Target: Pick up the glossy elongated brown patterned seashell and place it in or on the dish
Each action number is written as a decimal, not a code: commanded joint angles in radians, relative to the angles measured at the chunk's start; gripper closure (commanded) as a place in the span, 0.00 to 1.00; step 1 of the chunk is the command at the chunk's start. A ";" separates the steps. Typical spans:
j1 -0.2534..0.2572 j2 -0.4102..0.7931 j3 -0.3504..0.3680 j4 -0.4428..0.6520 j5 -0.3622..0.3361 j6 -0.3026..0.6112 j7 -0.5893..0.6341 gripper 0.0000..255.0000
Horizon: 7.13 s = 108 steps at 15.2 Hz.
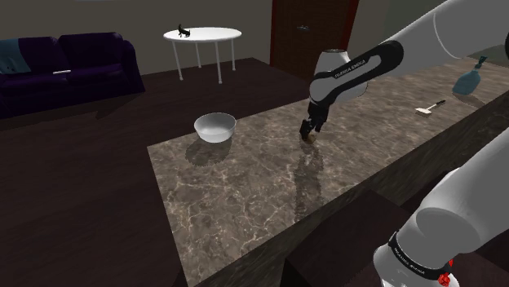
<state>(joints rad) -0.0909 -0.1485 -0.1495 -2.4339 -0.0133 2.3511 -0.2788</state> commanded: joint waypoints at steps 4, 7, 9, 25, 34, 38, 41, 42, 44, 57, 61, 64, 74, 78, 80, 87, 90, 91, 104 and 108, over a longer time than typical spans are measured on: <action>0.002 0.033 -0.001 -0.018 0.006 0.051 -0.004 0.00; 0.002 0.033 -0.001 -0.017 0.006 0.051 -0.004 0.00; 0.002 0.033 -0.001 -0.017 0.006 0.051 -0.004 0.00; 0.000 -0.011 0.001 0.011 -0.002 -0.022 0.003 1.00; -0.001 -0.074 0.006 0.077 -0.011 -0.150 0.011 1.00; -0.001 -0.096 0.008 0.112 -0.013 -0.207 0.014 1.00; -0.001 -0.110 0.010 0.140 -0.014 -0.249 0.015 1.00; -0.001 -0.114 0.010 0.150 -0.015 -0.263 0.016 1.00; -0.001 -0.122 0.011 0.170 -0.015 -0.290 0.016 1.00; 0.086 0.108 0.124 0.456 0.011 -0.348 0.201 1.00; 0.119 0.220 0.157 0.593 0.007 -0.373 0.269 1.00; 0.146 0.311 0.178 0.712 -0.001 -0.401 0.318 1.00; 0.250 0.701 0.216 1.286 -0.040 -0.588 0.454 1.00; 0.297 0.931 0.216 1.670 -0.053 -0.742 0.483 1.00; 0.294 0.910 0.216 1.606 -0.052 -0.700 0.484 1.00; 0.288 0.875 0.217 1.451 -0.052 -0.580 0.488 1.00; 0.287 0.870 0.217 1.403 -0.052 -0.536 0.490 1.00; 0.286 0.870 0.217 1.387 -0.053 -0.521 0.490 1.00; 0.286 0.870 0.217 1.387 -0.053 -0.521 0.490 0.00; 0.292 0.875 0.218 1.523 -0.052 -0.652 0.487 0.00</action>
<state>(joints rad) 0.2007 0.7310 0.0680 -0.9351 -0.0657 1.7291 0.2100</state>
